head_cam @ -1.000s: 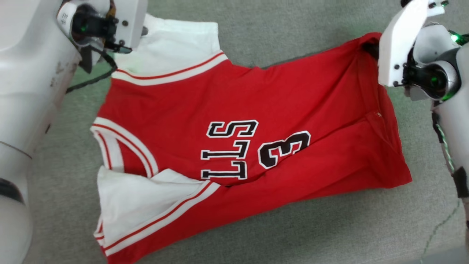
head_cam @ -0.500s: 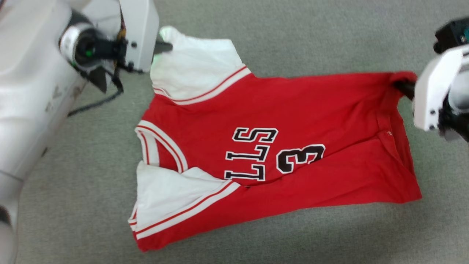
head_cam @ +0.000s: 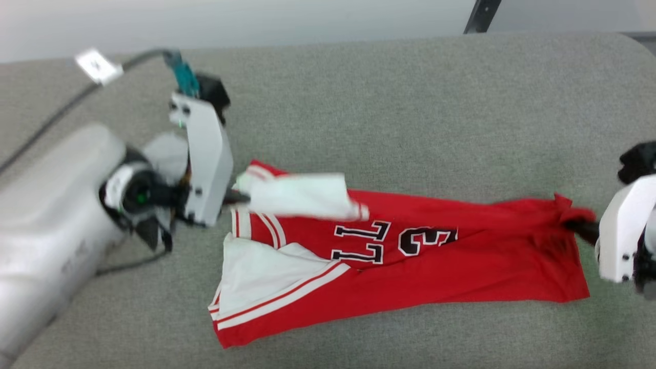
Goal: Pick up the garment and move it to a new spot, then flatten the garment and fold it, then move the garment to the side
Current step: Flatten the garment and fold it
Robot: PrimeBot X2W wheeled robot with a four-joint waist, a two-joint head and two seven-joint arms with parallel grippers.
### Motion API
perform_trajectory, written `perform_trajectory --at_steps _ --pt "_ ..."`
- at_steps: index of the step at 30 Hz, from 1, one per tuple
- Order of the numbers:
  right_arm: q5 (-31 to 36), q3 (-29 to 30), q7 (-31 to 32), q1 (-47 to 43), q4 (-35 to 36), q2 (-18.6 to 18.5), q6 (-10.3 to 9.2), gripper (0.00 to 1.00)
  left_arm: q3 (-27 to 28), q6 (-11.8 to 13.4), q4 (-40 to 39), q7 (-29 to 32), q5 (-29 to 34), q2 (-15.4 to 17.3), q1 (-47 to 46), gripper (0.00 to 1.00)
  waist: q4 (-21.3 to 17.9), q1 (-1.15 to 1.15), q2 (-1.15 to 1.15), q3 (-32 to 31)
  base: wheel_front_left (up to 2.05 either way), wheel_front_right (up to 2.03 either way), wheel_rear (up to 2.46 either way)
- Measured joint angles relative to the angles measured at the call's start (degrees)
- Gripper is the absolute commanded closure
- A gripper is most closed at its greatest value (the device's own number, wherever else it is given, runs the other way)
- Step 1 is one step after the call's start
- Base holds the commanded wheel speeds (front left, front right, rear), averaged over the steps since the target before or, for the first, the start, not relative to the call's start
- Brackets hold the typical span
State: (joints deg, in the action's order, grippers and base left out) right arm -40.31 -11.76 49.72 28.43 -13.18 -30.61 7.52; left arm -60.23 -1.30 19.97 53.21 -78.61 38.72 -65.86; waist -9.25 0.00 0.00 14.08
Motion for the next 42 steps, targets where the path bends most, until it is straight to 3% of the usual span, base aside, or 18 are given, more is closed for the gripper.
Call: perform_trajectory --at_steps 7,10,18,25,26,27,28,29,41,42 --pt "1.77 2.50 3.27 -5.36 3.33 2.53 0.00 1.00 -1.85 5.13 -7.45 0.55 -1.48 2.76 7.24 1.00 0.10 0.00 0.00 -1.17 0.00 0.00 0.00" --pt "2.77 3.11 3.76 -5.39 3.60 4.16 0.00 1.00 -1.72 6.77 -7.22 0.36 -2.67 2.30 8.61 1.00 -0.11 0.00 0.00 -0.71 0.00 0.00 0.00" --pt "5.17 2.10 4.47 -2.22 1.41 8.01 0.00 1.00 -2.47 7.97 -0.55 1.05 -2.93 -0.88 8.74 1.00 -1.13 0.00 0.00 1.45 0.00 0.00 0.00" --pt "5.54 0.34 3.61 0.16 -1.08 8.54 0.00 1.00 -3.11 7.81 4.77 2.15 -2.53 -3.46 7.50 0.98 -1.69 0.00 0.00 2.97 0.00 0.00 0.00" --pt "5.53 0.25 3.37 0.37 -1.43 8.55 0.00 1.00 -3.20 7.79 5.24 2.33 -2.52 -3.70 7.21 0.83 -1.67 0.00 0.00 3.01 0.00 0.00 0.00" --pt "5.45 0.19 3.19 0.44 -1.77 8.54 0.00 1.00 -3.24 7.81 5.47 2.63 -2.45 -3.88 6.99 0.55 -1.62 0.00 0.00 2.99 0.00 0.00 0.00" --pt "5.44 0.02 3.13 0.46 -2.12 8.49 0.00 1.00 -3.28 7.92 5.60 2.57 -2.30 -4.07 6.76 0.13 -1.54 0.00 0.00 2.92 0.00 0.00 0.00" --pt "5.43 -0.09 3.01 0.51 -2.45 8.44 0.00 1.00 -3.34 7.95 5.65 2.38 -1.85 -4.14 6.38 0.00 -1.43 0.00 0.00 2.82 0.00 0.00 0.00" --pt "6.02 -0.25 3.77 0.43 -5.58 7.97 0.00 1.00 -2.05 9.38 0.25 0.45 -0.32 0.21 4.97 0.00 0.07 0.00 0.00 -0.25 0.00 0.00 0.00" --pt "6.39 -0.23 4.02 0.05 -6.05 8.01 0.00 0.95 -1.77 9.66 -0.35 -0.38 -0.30 0.59 5.36 0.00 0.25 0.00 0.00 -0.51 0.00 0.00 0.00"
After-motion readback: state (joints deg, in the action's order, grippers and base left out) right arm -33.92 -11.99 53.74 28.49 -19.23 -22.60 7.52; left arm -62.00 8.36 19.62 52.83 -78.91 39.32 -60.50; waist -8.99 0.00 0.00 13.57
